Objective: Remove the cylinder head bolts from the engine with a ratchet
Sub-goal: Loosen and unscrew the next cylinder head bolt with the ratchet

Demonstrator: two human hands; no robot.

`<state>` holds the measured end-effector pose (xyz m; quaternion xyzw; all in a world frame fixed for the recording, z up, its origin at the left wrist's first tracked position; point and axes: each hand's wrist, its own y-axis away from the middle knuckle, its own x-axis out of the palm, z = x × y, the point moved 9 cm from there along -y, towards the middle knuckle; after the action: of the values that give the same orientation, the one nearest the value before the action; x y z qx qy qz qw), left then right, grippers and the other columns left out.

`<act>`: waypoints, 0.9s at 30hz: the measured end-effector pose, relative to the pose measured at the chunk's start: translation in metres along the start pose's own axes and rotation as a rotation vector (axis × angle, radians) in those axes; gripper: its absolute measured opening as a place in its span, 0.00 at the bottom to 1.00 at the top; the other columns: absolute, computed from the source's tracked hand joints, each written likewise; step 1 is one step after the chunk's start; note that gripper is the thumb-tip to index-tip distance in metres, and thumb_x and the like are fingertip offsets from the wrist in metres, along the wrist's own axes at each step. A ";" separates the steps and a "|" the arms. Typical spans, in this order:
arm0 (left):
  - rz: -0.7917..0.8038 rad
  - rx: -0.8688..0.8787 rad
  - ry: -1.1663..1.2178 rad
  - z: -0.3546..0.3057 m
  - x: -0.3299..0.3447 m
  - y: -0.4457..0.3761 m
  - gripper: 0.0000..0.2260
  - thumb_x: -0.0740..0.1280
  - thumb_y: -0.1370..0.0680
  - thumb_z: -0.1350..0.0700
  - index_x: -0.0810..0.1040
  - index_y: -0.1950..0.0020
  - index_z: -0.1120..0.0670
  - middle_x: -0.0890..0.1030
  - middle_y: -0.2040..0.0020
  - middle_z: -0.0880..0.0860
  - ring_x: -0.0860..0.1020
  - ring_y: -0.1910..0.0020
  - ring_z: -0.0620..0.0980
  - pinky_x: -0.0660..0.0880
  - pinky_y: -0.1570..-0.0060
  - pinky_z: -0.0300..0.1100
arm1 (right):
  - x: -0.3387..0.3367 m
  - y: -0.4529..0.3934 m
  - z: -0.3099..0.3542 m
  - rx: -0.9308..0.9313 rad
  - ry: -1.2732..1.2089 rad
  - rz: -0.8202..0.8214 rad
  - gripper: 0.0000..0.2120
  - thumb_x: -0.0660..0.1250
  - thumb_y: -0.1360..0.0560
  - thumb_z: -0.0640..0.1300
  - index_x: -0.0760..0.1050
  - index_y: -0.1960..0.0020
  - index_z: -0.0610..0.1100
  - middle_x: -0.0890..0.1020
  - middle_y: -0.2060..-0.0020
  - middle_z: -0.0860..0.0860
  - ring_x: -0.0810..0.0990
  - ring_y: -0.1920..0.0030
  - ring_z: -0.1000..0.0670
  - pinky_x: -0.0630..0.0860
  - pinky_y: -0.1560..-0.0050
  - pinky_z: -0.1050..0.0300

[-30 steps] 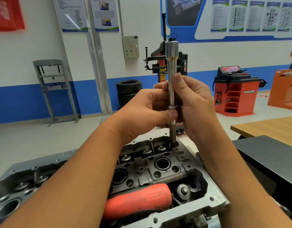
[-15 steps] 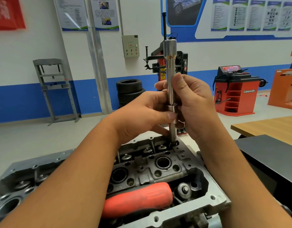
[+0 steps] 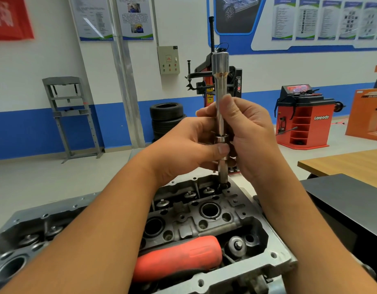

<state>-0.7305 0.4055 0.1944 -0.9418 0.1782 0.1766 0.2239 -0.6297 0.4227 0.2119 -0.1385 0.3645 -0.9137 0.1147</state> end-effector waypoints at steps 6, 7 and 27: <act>-0.086 0.049 -0.133 -0.004 -0.007 -0.002 0.14 0.79 0.27 0.59 0.83 0.43 0.55 0.87 0.52 0.54 0.87 0.54 0.55 0.85 0.52 0.58 | -0.001 0.002 0.004 -0.039 0.001 -0.021 0.13 0.72 0.28 0.51 0.81 0.55 0.40 0.85 0.55 0.41 0.84 0.54 0.42 0.80 0.46 0.31; -0.082 0.048 -0.129 -0.004 -0.007 -0.002 0.13 0.79 0.27 0.59 0.84 0.43 0.55 0.87 0.53 0.53 0.87 0.53 0.54 0.85 0.51 0.58 | -0.002 0.002 0.005 -0.048 0.012 -0.030 0.14 0.72 0.28 0.51 0.80 0.55 0.40 0.85 0.55 0.41 0.84 0.54 0.42 0.80 0.46 0.31; -0.019 0.014 -0.013 0.000 0.000 -0.001 0.10 0.68 0.19 0.64 0.80 0.38 0.58 0.87 0.46 0.57 0.87 0.49 0.57 0.84 0.49 0.57 | -0.001 0.002 0.002 -0.009 -0.017 -0.022 0.16 0.63 0.17 0.48 0.82 0.54 0.38 0.86 0.56 0.42 0.85 0.55 0.43 0.84 0.51 0.43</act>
<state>-0.7296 0.4067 0.1945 -0.9406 0.1691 0.1794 0.2334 -0.6281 0.4205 0.2122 -0.1507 0.3662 -0.9120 0.1071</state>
